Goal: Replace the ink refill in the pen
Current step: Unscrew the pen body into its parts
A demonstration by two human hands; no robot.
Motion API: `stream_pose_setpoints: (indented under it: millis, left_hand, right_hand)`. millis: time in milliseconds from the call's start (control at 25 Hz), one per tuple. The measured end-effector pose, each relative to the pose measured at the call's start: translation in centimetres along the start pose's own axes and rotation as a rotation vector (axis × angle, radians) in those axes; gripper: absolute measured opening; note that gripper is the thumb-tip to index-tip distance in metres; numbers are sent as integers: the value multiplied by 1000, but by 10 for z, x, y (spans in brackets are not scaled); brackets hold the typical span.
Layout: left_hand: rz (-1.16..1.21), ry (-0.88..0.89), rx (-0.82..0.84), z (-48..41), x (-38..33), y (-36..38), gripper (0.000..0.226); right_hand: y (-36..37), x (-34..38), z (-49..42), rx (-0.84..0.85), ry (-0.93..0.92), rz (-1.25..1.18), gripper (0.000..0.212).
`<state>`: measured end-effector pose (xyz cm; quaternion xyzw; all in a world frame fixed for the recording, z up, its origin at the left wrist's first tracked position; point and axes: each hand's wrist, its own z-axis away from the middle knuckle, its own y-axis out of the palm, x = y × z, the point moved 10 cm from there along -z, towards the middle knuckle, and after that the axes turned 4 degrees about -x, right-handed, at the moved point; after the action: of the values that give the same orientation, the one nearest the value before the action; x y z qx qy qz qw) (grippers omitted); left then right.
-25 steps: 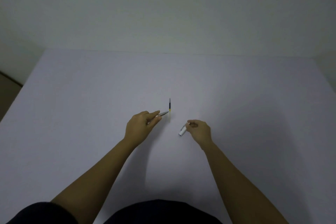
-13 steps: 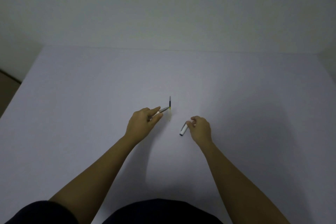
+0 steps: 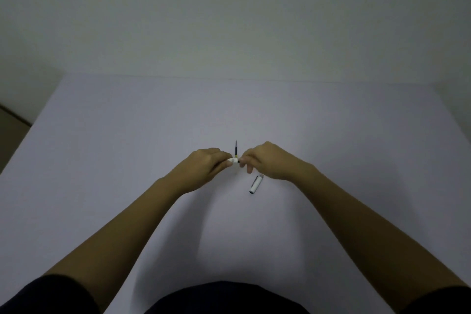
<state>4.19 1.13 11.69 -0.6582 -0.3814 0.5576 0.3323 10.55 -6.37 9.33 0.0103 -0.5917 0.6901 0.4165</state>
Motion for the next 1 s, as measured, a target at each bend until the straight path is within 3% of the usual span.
stream_pose_setpoints:
  millis: [200, 280, 400, 600, 760, 1000]
  left_hand:
    - [142, -115, 21, 0, 4, 1, 32]
    - [122, -85, 33, 0, 0, 1, 31]
    - [79, -45, 33, 0, -2, -2, 29]
    - [75, -34, -49, 3, -6, -14, 25]
    - [42, -5, -62, 3, -11, -20, 25]
    - [63, -4, -87, 1, -16, -22, 24]
  right_hand:
    - [-33, 22, 18, -294, -194, 45, 17]
    - [-25, 12, 19, -220, -104, -57, 26]
    - [-14, 2, 12, -101, -1, -8, 31]
    - [-35, 19, 21, -270, -174, -32, 20]
    - [-26, 9, 20, -170, -75, -103, 32]
    - [-50, 20, 29, -355, -162, -127, 15]
